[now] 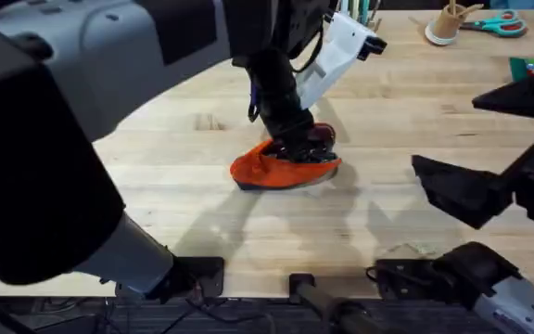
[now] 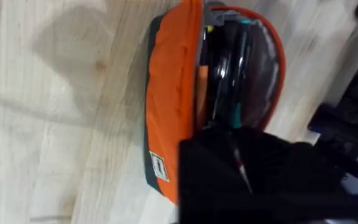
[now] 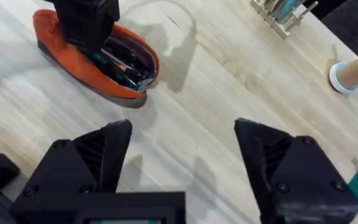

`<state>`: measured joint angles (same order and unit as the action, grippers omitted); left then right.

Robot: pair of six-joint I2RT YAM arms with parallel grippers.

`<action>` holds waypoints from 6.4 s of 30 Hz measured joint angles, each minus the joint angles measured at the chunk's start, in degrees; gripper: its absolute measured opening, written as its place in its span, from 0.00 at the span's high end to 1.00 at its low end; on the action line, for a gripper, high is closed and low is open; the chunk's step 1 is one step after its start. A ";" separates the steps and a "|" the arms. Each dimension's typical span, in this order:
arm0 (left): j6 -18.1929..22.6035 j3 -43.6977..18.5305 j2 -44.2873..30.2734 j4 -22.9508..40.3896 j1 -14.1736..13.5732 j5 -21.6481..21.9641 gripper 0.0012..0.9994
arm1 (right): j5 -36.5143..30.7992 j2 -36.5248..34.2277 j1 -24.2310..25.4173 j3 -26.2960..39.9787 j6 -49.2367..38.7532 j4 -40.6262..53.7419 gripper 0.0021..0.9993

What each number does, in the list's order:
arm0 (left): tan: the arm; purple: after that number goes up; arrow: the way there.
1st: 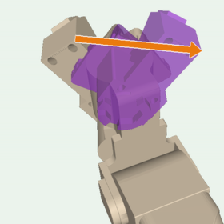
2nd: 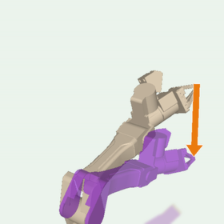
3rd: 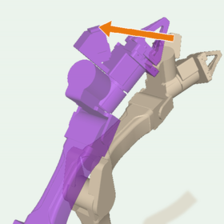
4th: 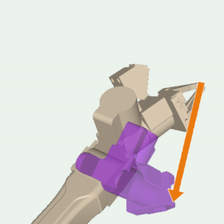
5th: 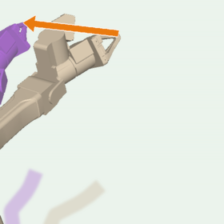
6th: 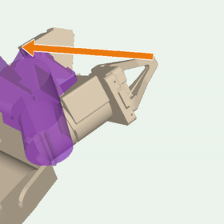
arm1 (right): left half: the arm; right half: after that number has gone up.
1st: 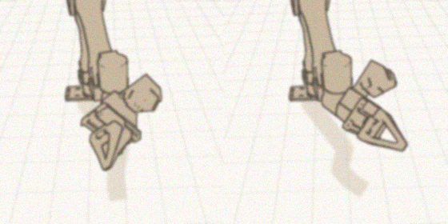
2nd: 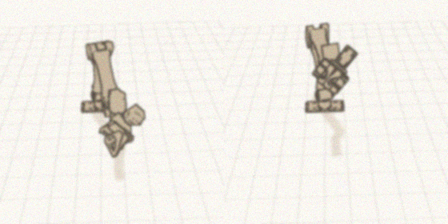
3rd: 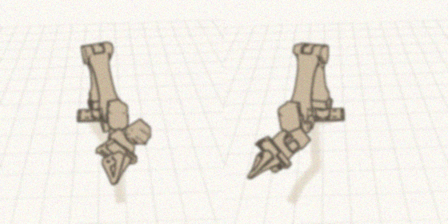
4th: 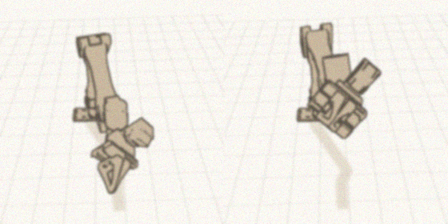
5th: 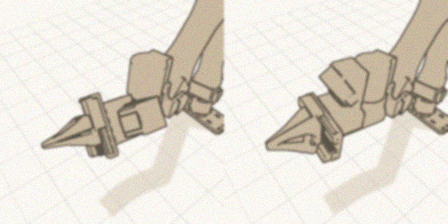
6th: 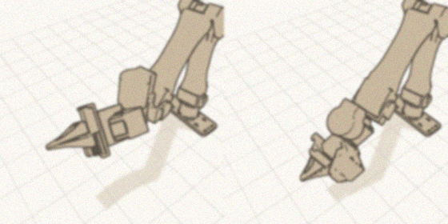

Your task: Unzip the bag, pick up the pens from the table one at a time and place them inside, then zip the bag closed.

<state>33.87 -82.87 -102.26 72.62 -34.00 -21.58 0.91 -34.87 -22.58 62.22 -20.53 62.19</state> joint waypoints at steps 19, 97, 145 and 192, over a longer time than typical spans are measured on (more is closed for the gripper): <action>-0.48 -1.64 0.00 2.84 0.00 1.55 0.00 | 0.00 0.00 0.01 0.00 0.00 0.00 0.00; 77.41 -7.61 12.56 24.44 49.27 -16.33 0.00 | 9.73 -3.89 0.00 -0.02 52.32 -12.68 0.00; 84.13 7.15 -2.41 12.19 49.27 -17.90 0.00 | -13.63 -43.35 -48.59 -13.27 80.17 -50.40 0.00; 84.13 7.19 -2.58 12.22 49.27 -19.38 0.00 | -25.09 -54.55 -44.58 -13.29 91.18 -59.26 0.96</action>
<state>117.99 -75.68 -104.84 84.84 15.27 -40.96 -24.18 -89.43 -67.16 48.93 70.65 2.93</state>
